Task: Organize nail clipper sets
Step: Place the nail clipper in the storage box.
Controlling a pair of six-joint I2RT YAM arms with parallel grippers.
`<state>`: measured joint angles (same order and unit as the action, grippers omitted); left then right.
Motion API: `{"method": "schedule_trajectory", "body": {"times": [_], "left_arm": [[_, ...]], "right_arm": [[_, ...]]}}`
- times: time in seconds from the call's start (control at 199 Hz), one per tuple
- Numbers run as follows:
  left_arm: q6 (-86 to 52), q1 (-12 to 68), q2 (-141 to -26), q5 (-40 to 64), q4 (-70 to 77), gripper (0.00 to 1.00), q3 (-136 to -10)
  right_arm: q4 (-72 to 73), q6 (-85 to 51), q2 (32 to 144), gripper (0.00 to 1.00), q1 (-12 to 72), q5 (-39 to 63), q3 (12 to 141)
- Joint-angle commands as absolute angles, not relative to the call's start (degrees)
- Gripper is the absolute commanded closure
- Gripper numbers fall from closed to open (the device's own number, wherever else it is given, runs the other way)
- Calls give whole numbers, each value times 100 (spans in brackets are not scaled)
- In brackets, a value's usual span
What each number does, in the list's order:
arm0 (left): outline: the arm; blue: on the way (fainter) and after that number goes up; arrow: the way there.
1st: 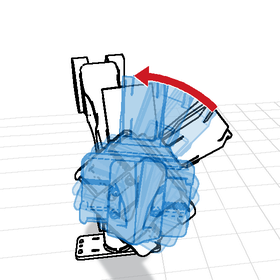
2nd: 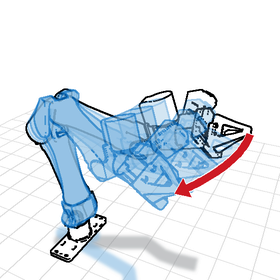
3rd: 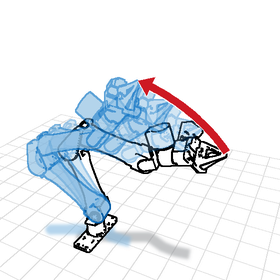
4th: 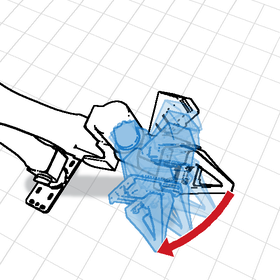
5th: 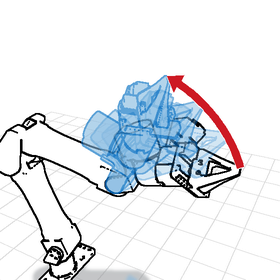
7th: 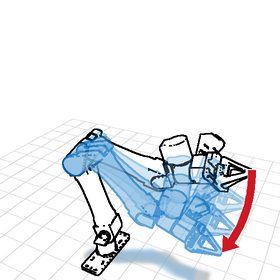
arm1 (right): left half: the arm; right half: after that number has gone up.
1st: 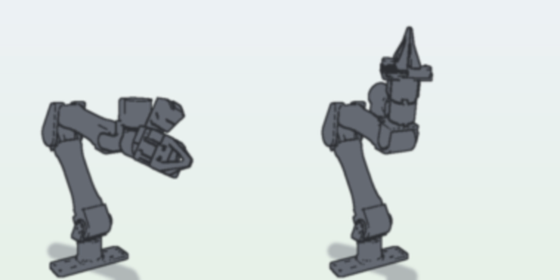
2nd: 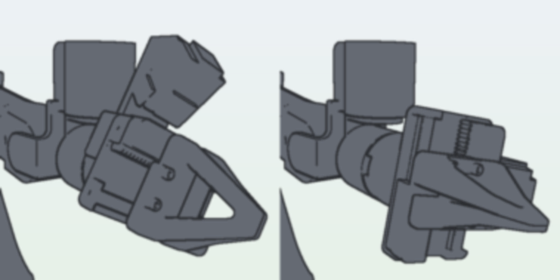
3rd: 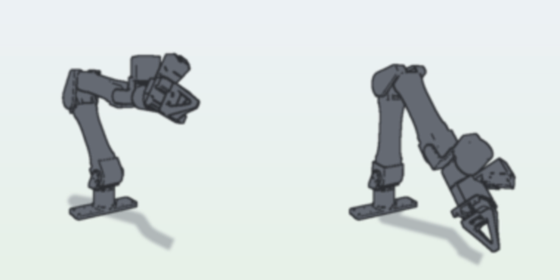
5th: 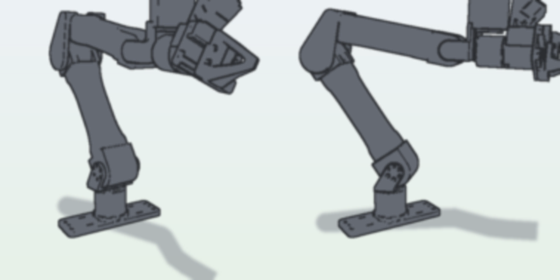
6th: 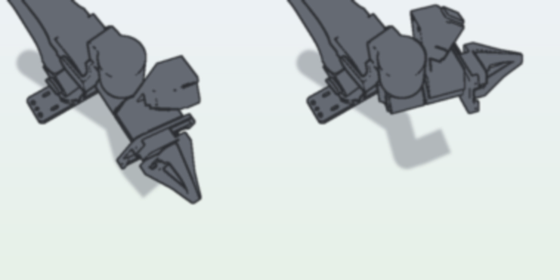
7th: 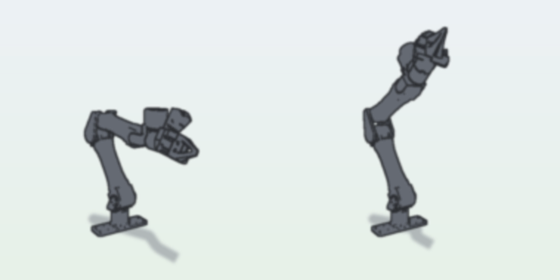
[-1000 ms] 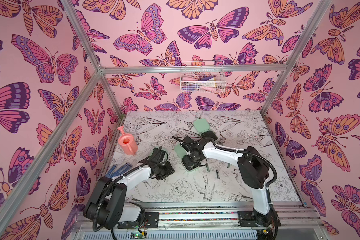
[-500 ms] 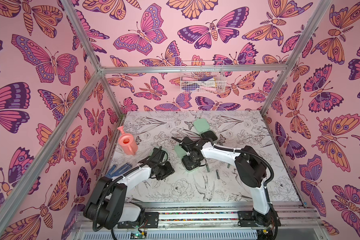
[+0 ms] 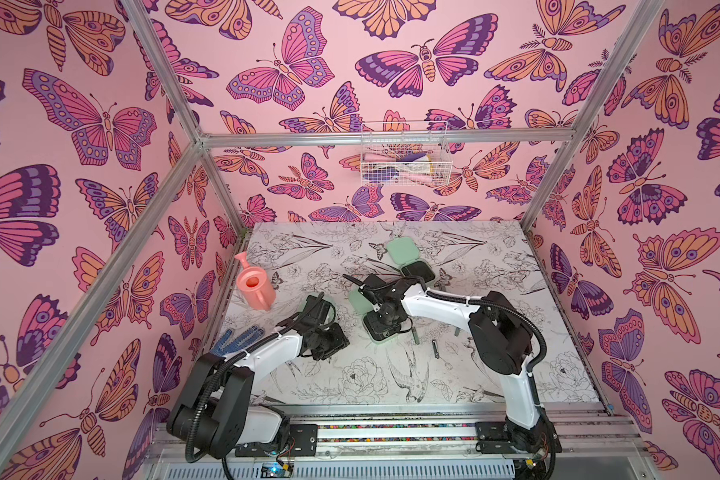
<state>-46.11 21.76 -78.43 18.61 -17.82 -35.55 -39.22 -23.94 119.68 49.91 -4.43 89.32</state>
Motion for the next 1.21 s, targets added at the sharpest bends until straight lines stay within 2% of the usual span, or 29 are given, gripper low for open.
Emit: {"method": "schedule_trajectory", "body": {"times": [0.0,1.08,1.201], "left_arm": [[-4597,2136,-7770,1832,-1819,54,-3441],[-4597,2136,-7836,1837,-1816,54,-3489],[-4597,2141,-7832,1850,-1809,54,-3482]], "right_arm": [[-3997,-2396,12113,78,5019,-431,8972],[-4317,-2083,12240,79,5026,-295,8852],[-4315,-2125,12329,75,5027,-277,8875]]}}
